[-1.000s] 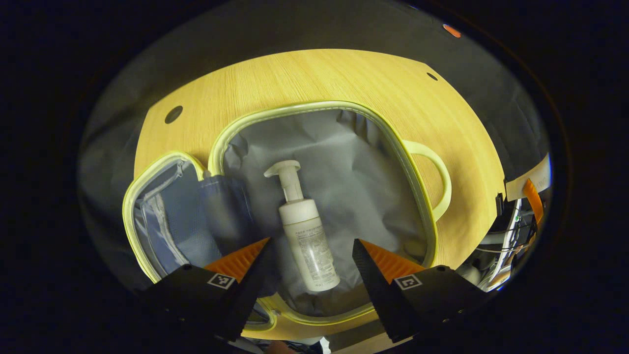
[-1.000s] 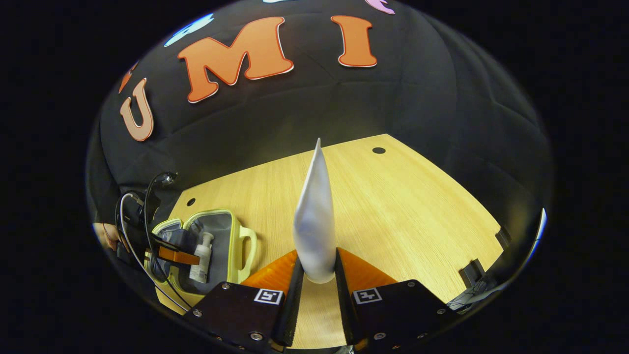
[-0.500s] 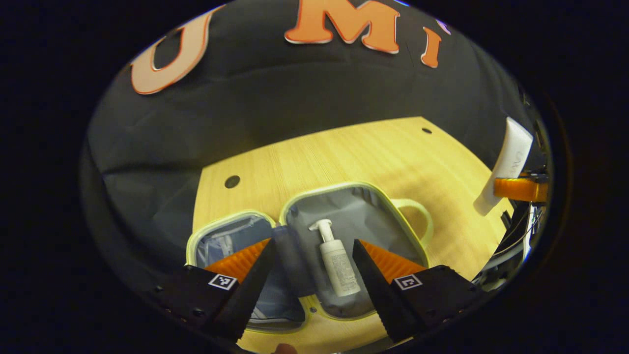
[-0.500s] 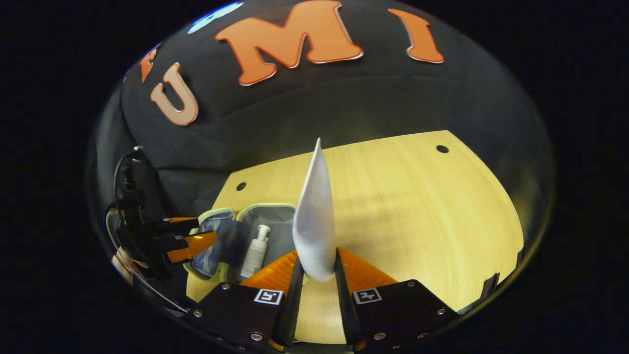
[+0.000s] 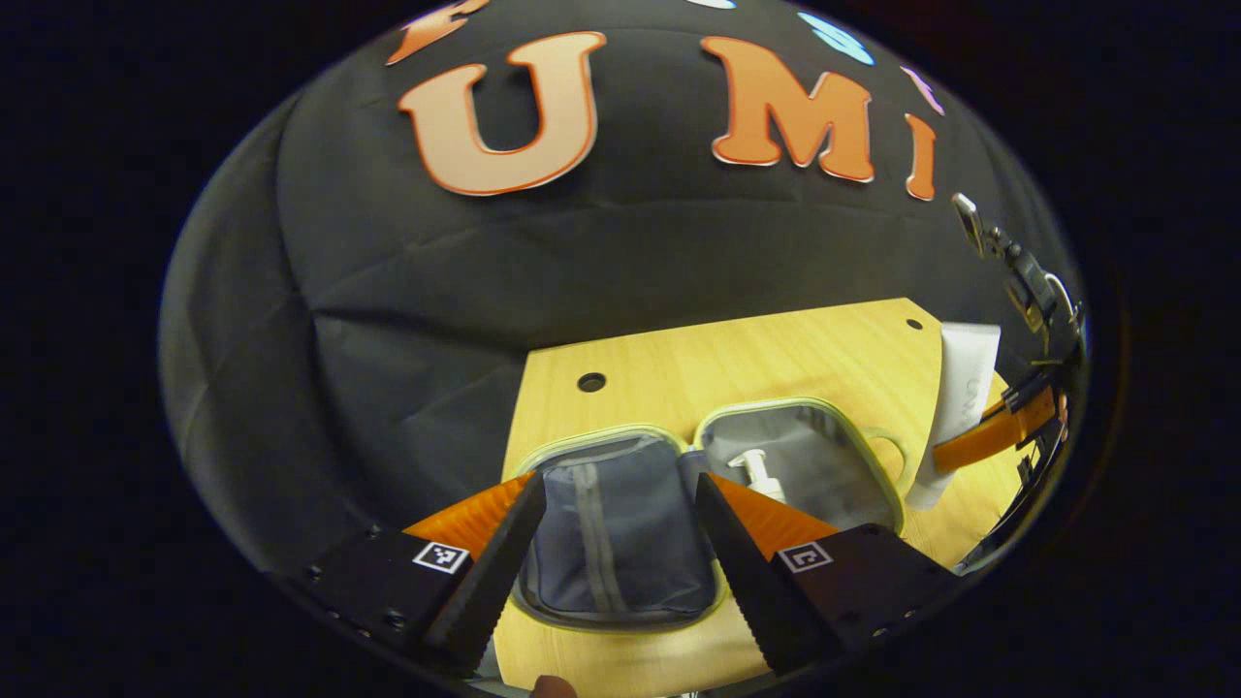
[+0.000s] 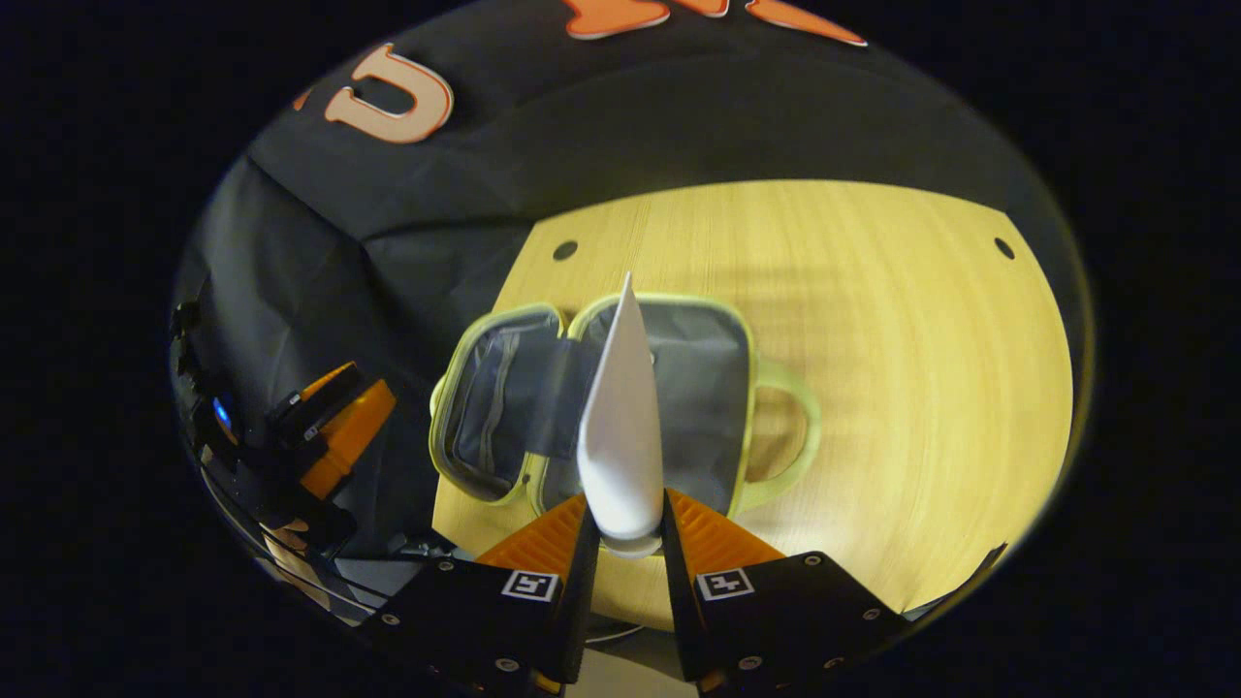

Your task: First open the suitcase, pack the skin care products into it, and then close the suitcase.

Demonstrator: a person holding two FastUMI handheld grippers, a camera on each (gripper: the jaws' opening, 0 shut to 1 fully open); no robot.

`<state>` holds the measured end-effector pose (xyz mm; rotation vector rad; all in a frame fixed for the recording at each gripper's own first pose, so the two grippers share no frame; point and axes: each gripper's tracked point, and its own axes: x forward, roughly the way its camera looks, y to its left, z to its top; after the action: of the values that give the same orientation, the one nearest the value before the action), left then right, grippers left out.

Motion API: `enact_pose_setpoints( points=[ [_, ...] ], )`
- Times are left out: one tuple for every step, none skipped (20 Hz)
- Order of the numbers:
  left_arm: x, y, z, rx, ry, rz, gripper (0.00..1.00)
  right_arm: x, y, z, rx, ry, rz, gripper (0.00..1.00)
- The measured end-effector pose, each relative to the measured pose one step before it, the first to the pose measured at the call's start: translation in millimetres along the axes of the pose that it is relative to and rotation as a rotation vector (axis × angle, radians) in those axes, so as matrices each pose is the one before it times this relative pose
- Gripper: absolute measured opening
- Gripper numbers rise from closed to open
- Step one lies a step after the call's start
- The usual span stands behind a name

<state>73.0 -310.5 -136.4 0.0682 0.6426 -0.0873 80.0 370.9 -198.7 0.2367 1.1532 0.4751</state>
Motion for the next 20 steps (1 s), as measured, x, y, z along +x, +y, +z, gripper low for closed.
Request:
enact_pose_setpoints(
  points=[
    [-4.39,10.76,-5.19,-0.02419,0.00452,0.01074,1.0,11.16,3.08,-3.35,-0.00828,0.03806,-0.00824,0.38],
    [-1.37,11.61,-6.8,-0.01912,0.0034,0.01243,0.99,10.54,-1.16,-1.66,-0.00963,0.03371,-0.01536,0.38],
    [-1.65,9.6,-5.13,-0.01492,0.00214,0.01345,0.99,9.78,-2.56,-1.99,-0.00852,0.03543,-0.01543,0.38],
    [-0.26,8.01,-7.45,-0.01284,0.00372,0.0135,1.0,12.23,-1.47,-0.43,0.00538,0.03193,-0.01112,0.38],
    [-1.96,8.9,-4.92,-0.01369,0.00409,0.01276,1.0,13.67,-0.97,-1.38,0.0117,0.03741,-0.00759,0.38],
    [-0.96,9.19,-4.3,-0.01344,0.00489,0.01157,0.99,11.97,-3.16,-0.52,0.01125,0.03613,-0.00993,0.38],
    [-1.04,8.11,-4.6,-0.01222,0.00604,0.00993,1.0,11.17,-3.11,-0.39,0.00582,0.03359,-0.00812,0.38],
    [-2.85,8.63,-4.2,-0.00987,0.00581,0.01177,0.99,8.35,-2.23,-2.06,0.00868,0.04372,-0.00483,0.38],
    [-1.95,8.85,-2.82,-0.00708,0.0024,0.01374,1.0,10.62,-2.88,-0.24,0.02053,0.02968,-0.01245,0.39],
    [0.24,9.43,-2.31,-0.00719,0.00202,0.01475,1.0,7.13,-1.16,-0.86,0.01835,0.03198,-0.00079,0.33],
    [-0.94,6.69,-1.93,-0.00851,0.00287,0.01306,0.99,5.57,-0.25,-1.05,0.0213,0.0263,0.00307,0.38],
    [-0.66,5.98,-3.73,-0.00928,0.0057,0.00786,0.99,4.45,-0.95,1.85,0.01961,0.01284,-0.00237,0.38],
    [-1.43,4.94,-2.72,-0.00899,0.00709,0.00854,0.99,4.86,-1.52,1.5,0.01369,0.00303,-0.01231,0.34],
    [-0.92,3.34,-2.27,-0.0073,0.00597,0.0067,1.0,2.09,-1.77,2.09,0.00419,0.00013,-0.00848,0.42],
    [-0.5,3.15,-2.25,-0.00578,0.00327,0.00478,0.99,-1.07,2.64,1.11,0.01236,0.00071,0.00758,0.43],
    [0.85,6.38,-2.23,-0.00434,0.00149,0.00329,0.99,-2.21,3.1,2.32,0.01136,-0.00659,0.01165,0.58],
    [0.61,3.35,-1.86,-0.00456,0.00178,0.00292,0.99,-3.51,3.42,1.39,0.00353,-0.00874,0.00904,0.55],
    [2.57,1.78,-0.75,-0.00795,0.00161,0.00291,0.99,-4.88,1.16,0.9,0.0008,-0.01203,0.00271,0.67],
    [1.19,1.58,-1.13,-0.01287,0.00325,-0.00159,0.99,-4.88,0.8,0.06,-0.00634,-0.01731,0.0033,0.8],
    [1.48,2.51,-1.94,-0.01831,0.00687,-0.00654,0.99,-4.06,0.17,0.11,-0.00841,-0.02145,0.00064,0.94]
  ],
)
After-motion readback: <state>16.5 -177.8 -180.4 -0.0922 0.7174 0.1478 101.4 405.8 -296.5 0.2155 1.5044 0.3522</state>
